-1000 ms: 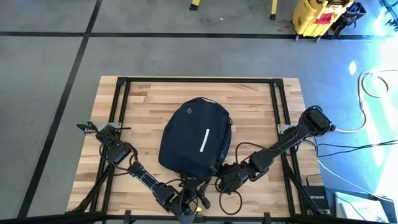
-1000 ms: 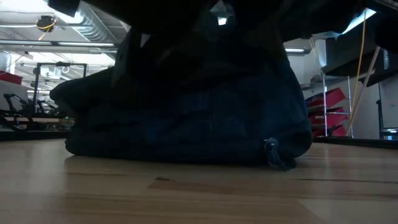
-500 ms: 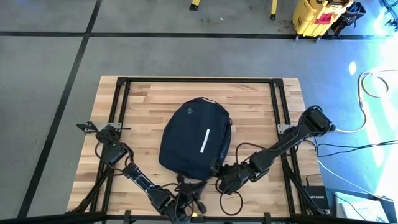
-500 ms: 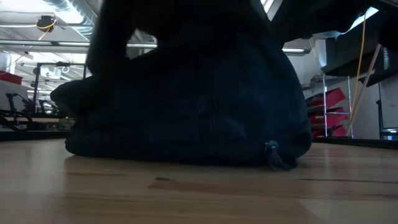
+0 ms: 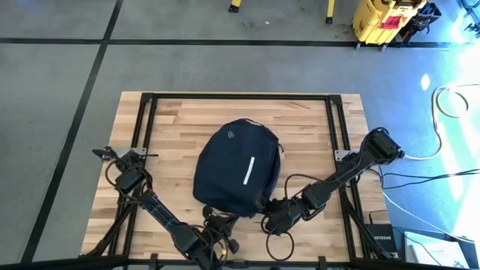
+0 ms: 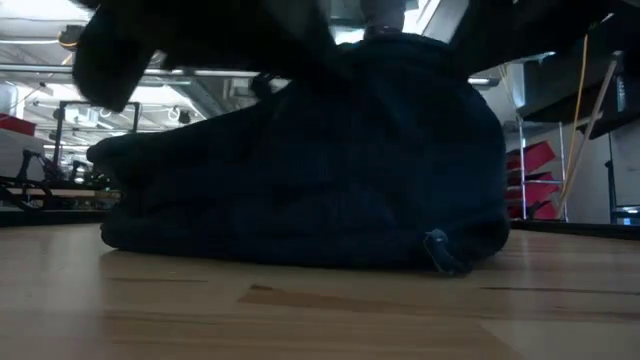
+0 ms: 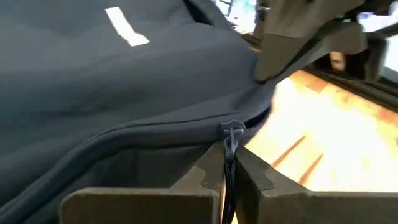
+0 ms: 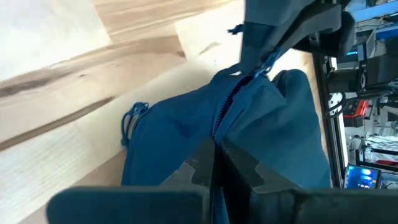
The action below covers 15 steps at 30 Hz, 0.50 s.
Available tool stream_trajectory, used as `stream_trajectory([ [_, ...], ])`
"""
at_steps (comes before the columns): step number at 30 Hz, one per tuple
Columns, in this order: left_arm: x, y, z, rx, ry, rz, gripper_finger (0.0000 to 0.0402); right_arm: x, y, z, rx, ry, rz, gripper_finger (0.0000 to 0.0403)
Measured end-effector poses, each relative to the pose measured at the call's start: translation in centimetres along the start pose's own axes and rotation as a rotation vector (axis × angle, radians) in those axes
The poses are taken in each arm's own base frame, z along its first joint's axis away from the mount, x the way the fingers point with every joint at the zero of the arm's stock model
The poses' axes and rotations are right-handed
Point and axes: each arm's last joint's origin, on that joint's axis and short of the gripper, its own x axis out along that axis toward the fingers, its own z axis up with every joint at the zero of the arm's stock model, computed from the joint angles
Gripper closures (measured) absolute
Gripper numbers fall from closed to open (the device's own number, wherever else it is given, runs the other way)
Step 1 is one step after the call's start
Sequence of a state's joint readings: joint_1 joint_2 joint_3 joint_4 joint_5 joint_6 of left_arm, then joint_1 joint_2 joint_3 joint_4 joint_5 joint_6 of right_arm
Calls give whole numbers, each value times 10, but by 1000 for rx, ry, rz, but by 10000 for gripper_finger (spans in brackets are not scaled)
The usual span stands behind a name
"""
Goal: Unpack backpack
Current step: Open the black backpack
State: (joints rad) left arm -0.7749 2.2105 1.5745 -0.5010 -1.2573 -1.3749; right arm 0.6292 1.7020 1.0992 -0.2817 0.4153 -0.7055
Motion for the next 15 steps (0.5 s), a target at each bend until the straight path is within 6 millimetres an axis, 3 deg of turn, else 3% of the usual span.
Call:
stream_trajectory([
  [5, -5, 9, 1, 7, 12, 27, 402, -3, 6, 1, 7, 16, 20, 403],
  [15, -15, 28, 27, 94, 75, 102, 401, -17, 22, 11, 5, 16, 39, 403],
])
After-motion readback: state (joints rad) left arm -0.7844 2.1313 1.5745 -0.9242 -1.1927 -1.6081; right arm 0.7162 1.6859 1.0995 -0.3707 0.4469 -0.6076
